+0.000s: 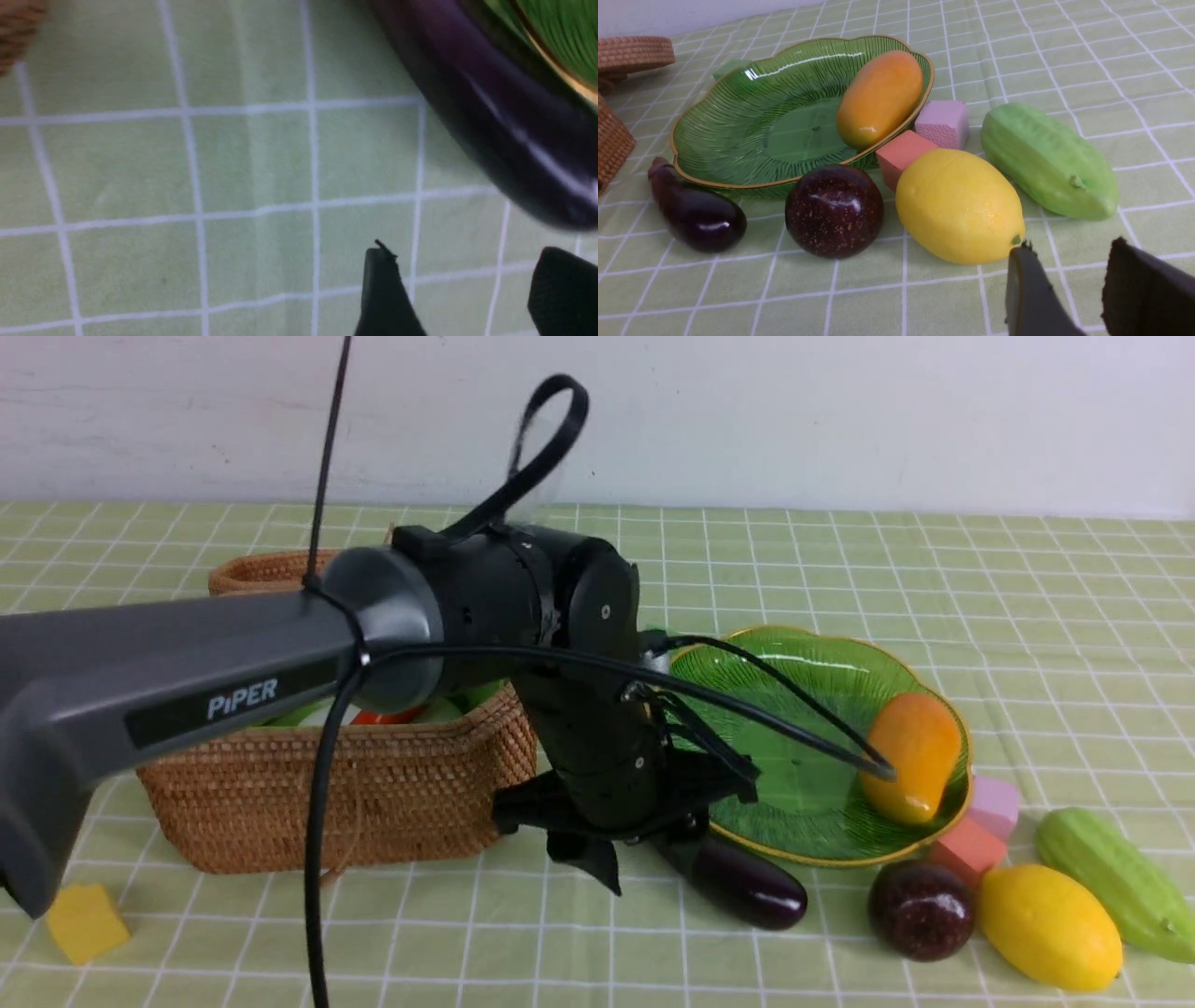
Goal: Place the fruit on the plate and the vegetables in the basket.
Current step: Use the left arm to grab an eggplant and put it into the left basket
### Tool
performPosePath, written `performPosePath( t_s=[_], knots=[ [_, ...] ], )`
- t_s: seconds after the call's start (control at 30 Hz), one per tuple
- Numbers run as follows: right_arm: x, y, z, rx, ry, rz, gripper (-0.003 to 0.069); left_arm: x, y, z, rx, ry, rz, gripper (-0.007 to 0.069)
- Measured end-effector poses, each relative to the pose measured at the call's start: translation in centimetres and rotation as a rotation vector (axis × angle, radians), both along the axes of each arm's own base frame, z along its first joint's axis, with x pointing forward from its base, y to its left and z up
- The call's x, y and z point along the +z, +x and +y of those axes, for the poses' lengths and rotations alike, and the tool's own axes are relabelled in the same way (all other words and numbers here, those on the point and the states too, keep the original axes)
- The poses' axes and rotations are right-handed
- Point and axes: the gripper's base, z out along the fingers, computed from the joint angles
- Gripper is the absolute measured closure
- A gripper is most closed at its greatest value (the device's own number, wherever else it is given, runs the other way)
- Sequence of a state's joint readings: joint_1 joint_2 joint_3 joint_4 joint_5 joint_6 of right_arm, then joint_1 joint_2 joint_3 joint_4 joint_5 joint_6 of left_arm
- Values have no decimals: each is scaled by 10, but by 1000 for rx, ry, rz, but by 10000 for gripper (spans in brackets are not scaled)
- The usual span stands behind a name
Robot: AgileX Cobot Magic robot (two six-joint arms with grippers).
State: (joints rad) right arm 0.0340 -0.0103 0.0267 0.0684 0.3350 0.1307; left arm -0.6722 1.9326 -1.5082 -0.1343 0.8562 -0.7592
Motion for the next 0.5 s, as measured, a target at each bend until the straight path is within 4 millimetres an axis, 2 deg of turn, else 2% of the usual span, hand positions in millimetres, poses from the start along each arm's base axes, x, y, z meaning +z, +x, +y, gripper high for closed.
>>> performPosePath(
  t_s=[0.03,0.1,0.23,0.33,0.5],
  knots=[
    [0,0,0,0,0,0,417,0,1,1,13,4,-7,220],
    [0,0,0,0,0,0,417,1,8,2,167,-26,-40,220],
    [0,0,0,0,0,0,417,-2,16,0,245,-61,-84,220],
    [0,0,0,0,0,0,417,-11,19,-3,259,-65,-80,220],
    [0,0,0,0,0,-1,417,-36,22,-7,304,-67,-3,220]
  ],
)
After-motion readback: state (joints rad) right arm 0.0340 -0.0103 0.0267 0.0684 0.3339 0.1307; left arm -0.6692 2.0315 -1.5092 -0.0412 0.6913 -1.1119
